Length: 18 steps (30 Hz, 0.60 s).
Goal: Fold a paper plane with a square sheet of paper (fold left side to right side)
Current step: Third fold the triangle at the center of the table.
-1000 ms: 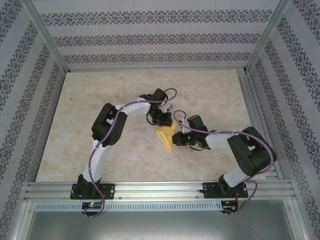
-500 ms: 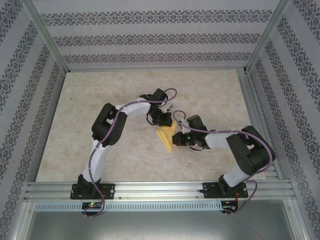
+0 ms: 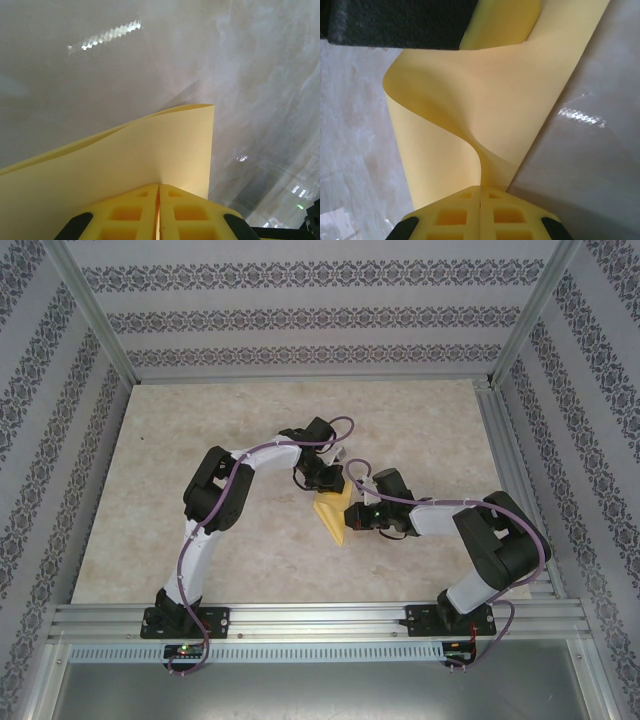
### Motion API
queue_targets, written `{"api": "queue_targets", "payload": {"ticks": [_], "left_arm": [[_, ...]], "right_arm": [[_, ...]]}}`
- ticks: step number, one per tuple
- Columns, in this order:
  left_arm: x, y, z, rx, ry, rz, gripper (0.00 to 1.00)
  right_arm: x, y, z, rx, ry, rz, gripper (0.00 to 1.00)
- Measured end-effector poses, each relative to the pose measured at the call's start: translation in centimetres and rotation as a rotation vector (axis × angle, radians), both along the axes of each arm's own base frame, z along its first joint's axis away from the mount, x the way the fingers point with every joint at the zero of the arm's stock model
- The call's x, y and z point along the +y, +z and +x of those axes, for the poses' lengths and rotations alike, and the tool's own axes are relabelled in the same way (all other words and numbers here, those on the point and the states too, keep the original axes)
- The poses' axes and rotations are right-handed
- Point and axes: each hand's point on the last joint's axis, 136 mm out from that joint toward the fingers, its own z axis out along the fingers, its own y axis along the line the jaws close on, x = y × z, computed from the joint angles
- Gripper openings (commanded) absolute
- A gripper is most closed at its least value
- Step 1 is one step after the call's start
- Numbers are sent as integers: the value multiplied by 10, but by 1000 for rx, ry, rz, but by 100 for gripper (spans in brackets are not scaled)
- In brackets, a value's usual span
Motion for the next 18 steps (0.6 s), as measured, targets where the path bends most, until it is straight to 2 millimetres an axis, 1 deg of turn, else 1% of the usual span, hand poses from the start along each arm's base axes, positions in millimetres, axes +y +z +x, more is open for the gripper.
{"api": "queue_targets", "payload": {"ticks": [11, 14, 18], "left_arm": [[0, 0, 0, 0, 0, 0, 12], [0, 0, 0, 0, 0, 0, 13], [-1, 2, -1, -3, -3, -2, 19]], "right_arm": [[1, -4, 0, 13, 16, -18, 0], [1, -4, 0, 15, 19, -21, 0], [1, -4, 0, 13, 21, -23, 0]]}}
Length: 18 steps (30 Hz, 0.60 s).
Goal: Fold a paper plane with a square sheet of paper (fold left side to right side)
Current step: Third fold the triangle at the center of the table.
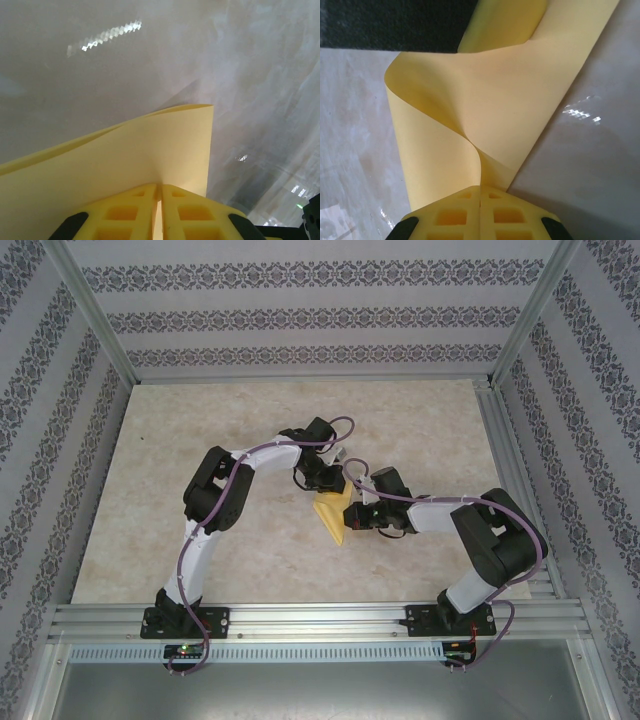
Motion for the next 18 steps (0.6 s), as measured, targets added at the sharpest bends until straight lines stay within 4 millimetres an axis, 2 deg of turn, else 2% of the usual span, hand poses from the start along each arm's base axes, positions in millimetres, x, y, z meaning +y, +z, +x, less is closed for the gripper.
{"api": "queue_targets", "payload": {"ticks": [8, 14, 18], "left_arm": [[4, 14, -4, 11, -9, 6, 23], [-3, 65, 21, -81, 6, -68, 26], [2, 96, 30, -143, 26, -98, 17]], "right_arm": [[-1, 0, 0, 9, -2, -8, 0], [-1, 0, 0, 13, -2, -10, 0], [0, 0, 0, 14, -2, -11, 0]]}}
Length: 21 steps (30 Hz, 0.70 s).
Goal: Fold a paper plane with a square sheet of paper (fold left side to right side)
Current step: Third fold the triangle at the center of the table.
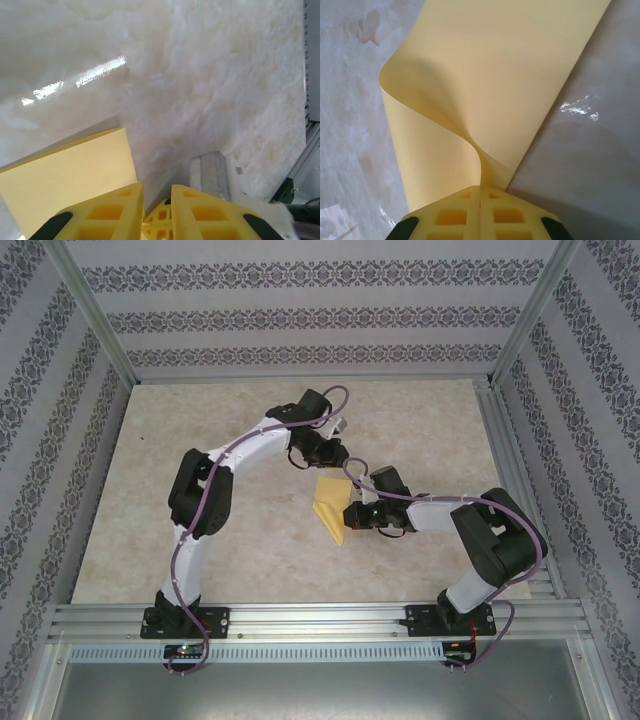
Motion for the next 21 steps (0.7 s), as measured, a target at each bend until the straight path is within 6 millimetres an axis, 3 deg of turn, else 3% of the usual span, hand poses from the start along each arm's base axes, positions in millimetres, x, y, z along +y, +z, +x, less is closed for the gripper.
{"api": "queue_targets", "payload": {"ticks": [5, 12, 17, 21], "left_arm": [[24, 3, -23, 17, 29, 11, 11], [51, -28, -66, 126, 98, 27, 8], [48, -33, -75, 159, 133, -17, 6], [31, -27, -79, 150, 120, -53, 6]], "right_arm": [[0, 0, 0, 2, 0, -1, 0], [0, 0, 0, 8, 1, -4, 0], [1, 0, 0, 14, 3, -7, 0], [1, -1, 0, 15, 3, -8, 0]]}}
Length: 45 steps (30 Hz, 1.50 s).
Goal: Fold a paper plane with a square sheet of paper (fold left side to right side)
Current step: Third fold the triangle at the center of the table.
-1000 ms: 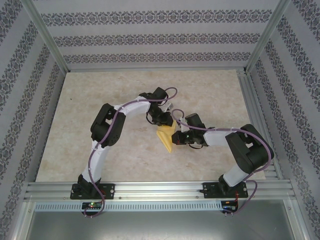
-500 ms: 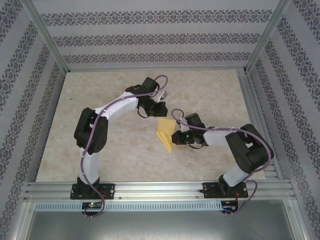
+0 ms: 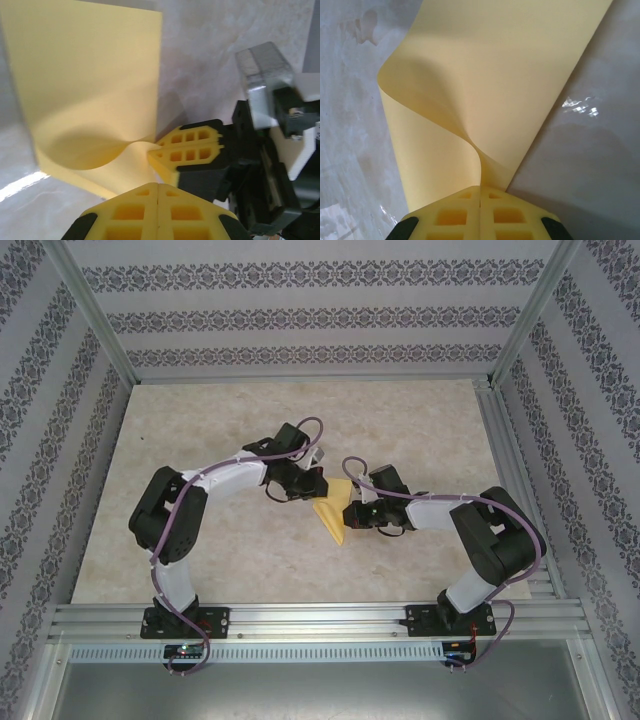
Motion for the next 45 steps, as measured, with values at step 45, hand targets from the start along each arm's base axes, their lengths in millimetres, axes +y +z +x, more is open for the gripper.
{"api": "queue_targets", "payload": {"ticks": [45], "left_arm": [[-7, -72, -40, 101, -24, 141, 5]], "right_arm": [[2, 0, 1, 4, 4, -6, 0]]}}
